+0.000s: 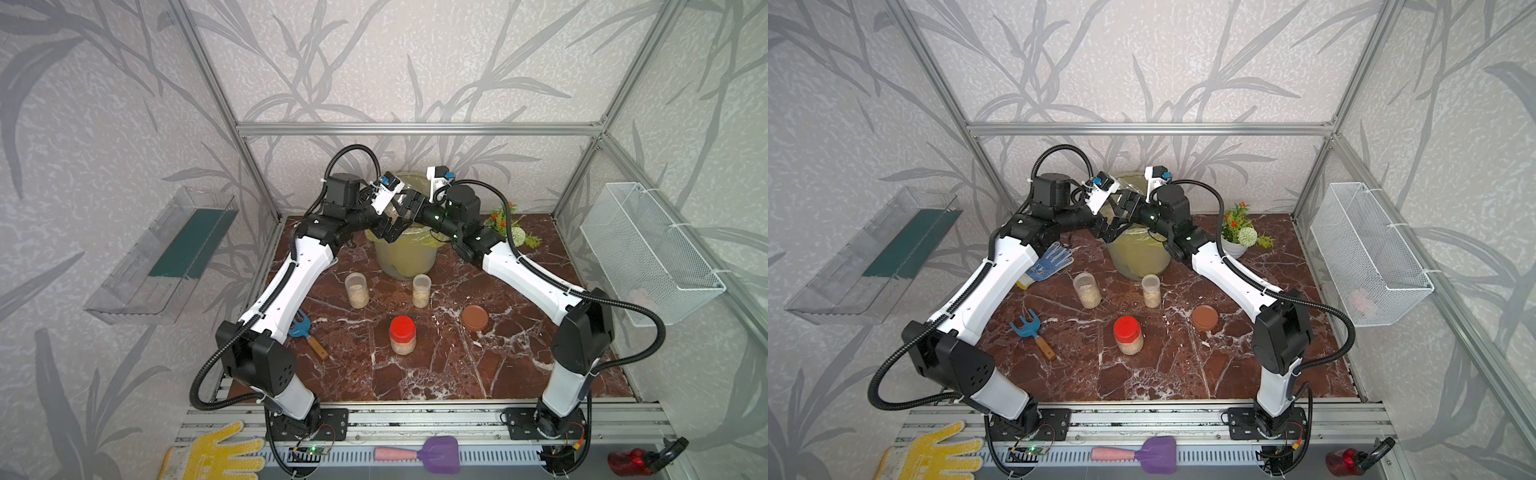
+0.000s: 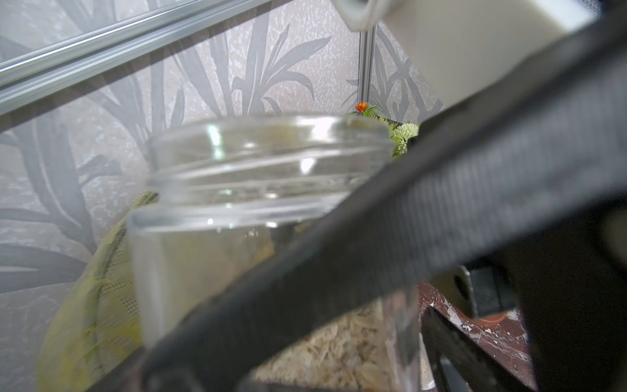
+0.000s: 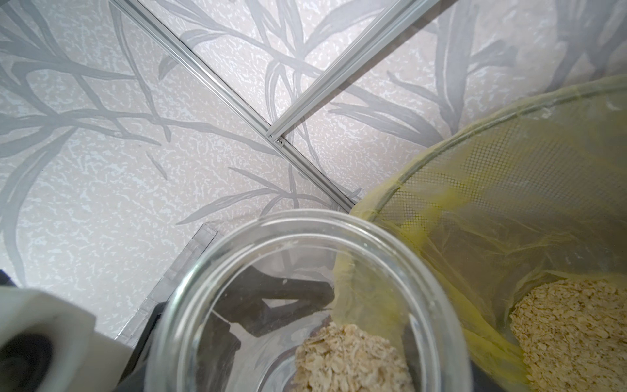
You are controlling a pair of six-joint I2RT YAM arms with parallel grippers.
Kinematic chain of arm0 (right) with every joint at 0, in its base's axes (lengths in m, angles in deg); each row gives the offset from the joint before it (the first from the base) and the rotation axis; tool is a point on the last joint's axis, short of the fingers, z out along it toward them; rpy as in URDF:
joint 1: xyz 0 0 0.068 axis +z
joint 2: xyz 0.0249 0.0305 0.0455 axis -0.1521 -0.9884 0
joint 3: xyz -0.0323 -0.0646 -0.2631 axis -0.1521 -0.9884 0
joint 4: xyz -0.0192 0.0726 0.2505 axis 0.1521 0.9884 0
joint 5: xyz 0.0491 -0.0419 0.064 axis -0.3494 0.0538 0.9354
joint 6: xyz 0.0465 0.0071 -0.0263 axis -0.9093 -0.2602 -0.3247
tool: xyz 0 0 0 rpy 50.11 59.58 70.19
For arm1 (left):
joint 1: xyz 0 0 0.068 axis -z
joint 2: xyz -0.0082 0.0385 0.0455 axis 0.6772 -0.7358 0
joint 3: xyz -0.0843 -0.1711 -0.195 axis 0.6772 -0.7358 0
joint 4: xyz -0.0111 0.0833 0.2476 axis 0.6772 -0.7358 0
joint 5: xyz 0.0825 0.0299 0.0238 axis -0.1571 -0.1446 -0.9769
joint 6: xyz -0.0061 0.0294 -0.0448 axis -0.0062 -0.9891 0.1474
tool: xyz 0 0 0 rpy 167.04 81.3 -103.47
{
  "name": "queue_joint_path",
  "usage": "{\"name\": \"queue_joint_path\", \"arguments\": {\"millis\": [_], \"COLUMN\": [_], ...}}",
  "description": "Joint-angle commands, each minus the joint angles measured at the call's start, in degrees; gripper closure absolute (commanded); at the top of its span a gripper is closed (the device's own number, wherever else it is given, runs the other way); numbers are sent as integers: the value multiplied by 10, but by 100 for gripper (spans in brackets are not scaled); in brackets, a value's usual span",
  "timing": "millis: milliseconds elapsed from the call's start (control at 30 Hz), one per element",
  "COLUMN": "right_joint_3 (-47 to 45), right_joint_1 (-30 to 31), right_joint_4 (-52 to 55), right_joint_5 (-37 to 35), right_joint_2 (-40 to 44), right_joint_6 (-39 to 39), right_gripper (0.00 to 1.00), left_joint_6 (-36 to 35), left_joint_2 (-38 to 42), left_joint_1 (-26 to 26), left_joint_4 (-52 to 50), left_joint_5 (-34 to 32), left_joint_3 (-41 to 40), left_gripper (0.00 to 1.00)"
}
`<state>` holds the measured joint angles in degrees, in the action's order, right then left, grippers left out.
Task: Empty expired oatmeal from jars
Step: Pour the expired oatmeal into the trash bin.
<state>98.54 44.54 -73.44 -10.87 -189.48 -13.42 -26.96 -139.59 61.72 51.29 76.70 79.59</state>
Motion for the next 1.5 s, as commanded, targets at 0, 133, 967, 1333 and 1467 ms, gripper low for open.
{"name": "queue_joint_path", "arguments": {"millis": [0,133,967,1333,1467], "right_joint_3": [33,40,50,13,24], "right_joint_1": [-5,-12,-12,8,15], "right_joint_4": [-28,-30,-81,-79,-53], "right_joint_5": [-35,-35,-82,-150,-161], "right_joint_2": [-9,-15,-24,-4,1], "right_joint_6": [6,-4,-111,-178,-187], "right_gripper": [77,77,77,78,78], "left_joint_6": [-17,-18,373,583,661], "left_joint_2": [24,33,79,109,122], "left_joint_1": [-2,-7,-9,-7,-5], "left_joint_4": [-25,-32,-33,-46,-25], "left_joint_5": [32,34,-77,-92,-132], "left_joint_3": [14,4,-34,-37,-56], "left_gripper": [1,1,1,1,1]}}
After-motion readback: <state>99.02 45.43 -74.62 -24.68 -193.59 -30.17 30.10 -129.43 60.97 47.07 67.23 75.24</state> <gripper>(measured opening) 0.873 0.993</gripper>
